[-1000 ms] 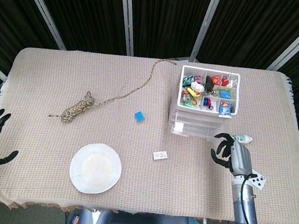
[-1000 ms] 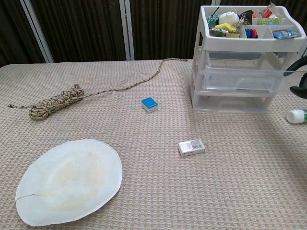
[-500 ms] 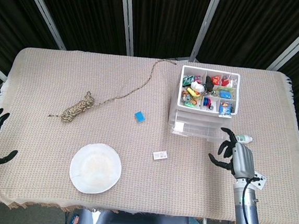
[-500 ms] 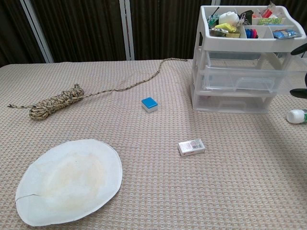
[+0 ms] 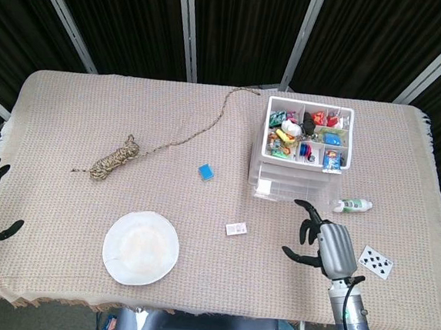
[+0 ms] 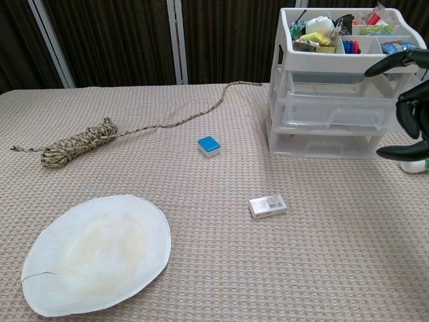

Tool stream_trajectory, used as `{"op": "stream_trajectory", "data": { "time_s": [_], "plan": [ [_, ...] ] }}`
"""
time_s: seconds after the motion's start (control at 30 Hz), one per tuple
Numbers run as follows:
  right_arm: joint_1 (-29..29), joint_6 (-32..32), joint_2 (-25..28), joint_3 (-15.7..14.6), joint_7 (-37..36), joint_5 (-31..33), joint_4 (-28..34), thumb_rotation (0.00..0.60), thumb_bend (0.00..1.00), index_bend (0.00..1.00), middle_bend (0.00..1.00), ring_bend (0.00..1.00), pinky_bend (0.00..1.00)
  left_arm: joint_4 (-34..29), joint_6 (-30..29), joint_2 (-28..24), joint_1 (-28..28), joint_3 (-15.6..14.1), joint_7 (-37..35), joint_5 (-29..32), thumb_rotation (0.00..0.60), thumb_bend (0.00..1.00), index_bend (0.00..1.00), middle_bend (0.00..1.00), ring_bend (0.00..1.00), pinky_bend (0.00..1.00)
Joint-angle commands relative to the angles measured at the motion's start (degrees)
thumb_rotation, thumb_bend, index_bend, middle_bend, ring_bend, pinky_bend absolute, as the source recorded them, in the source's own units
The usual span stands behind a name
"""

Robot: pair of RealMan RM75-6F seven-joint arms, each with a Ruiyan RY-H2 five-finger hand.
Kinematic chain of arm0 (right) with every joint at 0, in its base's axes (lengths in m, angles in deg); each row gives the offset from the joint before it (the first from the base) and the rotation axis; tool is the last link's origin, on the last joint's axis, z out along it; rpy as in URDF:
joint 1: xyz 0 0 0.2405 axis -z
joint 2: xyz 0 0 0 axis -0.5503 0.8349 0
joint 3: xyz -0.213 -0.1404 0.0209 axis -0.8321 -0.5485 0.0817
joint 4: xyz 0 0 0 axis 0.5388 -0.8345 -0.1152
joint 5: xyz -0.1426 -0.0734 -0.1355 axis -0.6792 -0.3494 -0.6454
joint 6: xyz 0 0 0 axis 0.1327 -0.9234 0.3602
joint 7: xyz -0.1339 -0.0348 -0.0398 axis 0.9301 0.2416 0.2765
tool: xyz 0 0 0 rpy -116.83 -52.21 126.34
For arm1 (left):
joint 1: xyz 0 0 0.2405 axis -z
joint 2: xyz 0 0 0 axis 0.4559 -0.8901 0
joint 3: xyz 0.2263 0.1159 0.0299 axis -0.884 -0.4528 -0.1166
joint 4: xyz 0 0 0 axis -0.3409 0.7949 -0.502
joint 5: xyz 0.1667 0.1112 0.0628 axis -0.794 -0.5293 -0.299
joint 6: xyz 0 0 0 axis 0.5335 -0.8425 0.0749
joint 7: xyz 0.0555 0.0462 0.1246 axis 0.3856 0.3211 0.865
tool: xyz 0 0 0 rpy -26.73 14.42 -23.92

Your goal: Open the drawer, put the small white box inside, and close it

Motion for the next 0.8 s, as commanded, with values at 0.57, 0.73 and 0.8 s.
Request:
{"op": "stream_trajectory", "data": {
  "time_s": [0.57,0.73,0.8],
  "plan": [
    [-5.23,10.79,-7.93,0.12,5.35,4.22,-10.95,0.6,0.06,0.29,0.76,0.74,0.57,-1.0,-0.94,-1.98,-0.48,0.54,-2.05,0.23,0.6,0.21,0.06,0.0,0.0,0.0],
    [-6.83,12.02,-11.6,1.52,8.55,6.61,-15.13,0.6,0.06,0.32,0.89,0.85,0.59,-0.91,-0.72,-2.0,-0.36,0.59,-2.16,0.23,0.6,0.21,0.06,0.0,0.0,0.0],
    [-7.48,12.49,-13.12,2.35,9.61,8.02,-16.58,0.6,0.06,0.33,0.92,0.89,0.6,-0.93,-0.66,-1.99,-0.31,0.57,-2.29,0.14,0.6,0.21,0.06,0.0,0.0,0.0]
  ]
}}
